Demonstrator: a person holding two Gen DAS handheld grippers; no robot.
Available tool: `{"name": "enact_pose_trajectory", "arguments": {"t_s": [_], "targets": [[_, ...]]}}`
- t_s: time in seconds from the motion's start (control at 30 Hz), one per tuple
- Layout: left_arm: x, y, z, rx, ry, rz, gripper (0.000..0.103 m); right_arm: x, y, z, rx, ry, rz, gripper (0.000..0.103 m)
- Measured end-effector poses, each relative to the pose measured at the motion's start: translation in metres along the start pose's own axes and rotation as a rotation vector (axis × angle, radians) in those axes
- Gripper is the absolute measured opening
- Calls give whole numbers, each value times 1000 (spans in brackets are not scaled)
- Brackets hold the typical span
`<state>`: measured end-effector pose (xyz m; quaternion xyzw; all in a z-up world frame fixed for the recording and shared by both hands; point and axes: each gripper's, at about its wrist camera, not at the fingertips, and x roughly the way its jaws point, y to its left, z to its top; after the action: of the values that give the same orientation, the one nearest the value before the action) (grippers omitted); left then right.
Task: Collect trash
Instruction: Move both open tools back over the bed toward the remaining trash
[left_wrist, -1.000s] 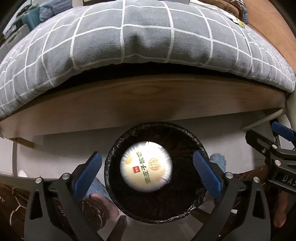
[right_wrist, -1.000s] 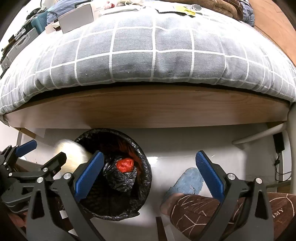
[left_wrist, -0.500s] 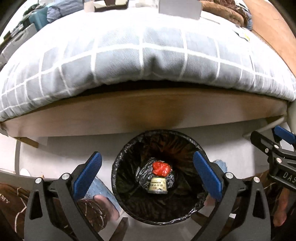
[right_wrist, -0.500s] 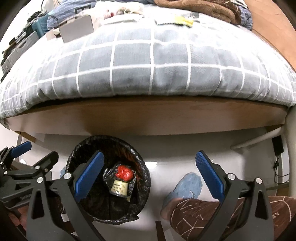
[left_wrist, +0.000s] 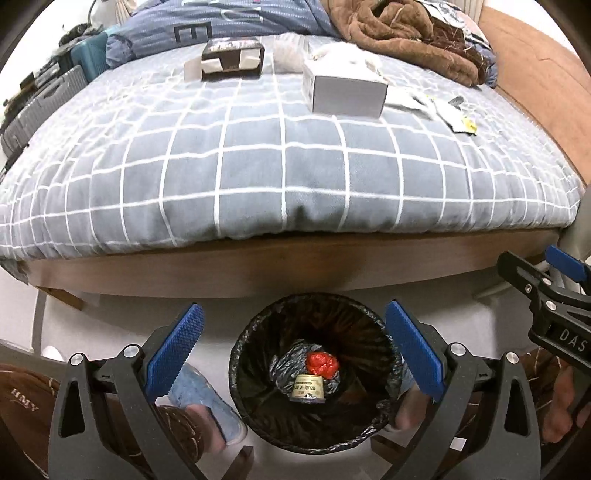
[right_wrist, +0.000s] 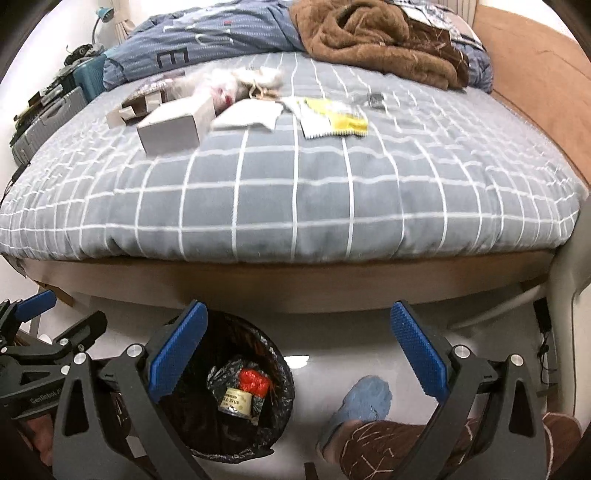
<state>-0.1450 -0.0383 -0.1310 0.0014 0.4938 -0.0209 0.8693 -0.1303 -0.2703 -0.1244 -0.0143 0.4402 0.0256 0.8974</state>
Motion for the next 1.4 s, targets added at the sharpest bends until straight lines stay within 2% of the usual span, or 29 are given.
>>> {"name": "enact_pose_trajectory", "arguments": {"t_s": [0.47,0.77,1.0,1.4], "targets": [[-40,-7,51,10,-101,-18,97,-24,-14,43,19,-85,-11,95],[-41,-12,92,2,-140,-10,97,-16,-29,87,32,-131,-21,95],[-22,-26,120,22,-144,-14,97,14,-39,121,12,-129,-29,95],[32,-34,175,9,-98,-36,97,90,-49,171,2,-42,2,95]]}}
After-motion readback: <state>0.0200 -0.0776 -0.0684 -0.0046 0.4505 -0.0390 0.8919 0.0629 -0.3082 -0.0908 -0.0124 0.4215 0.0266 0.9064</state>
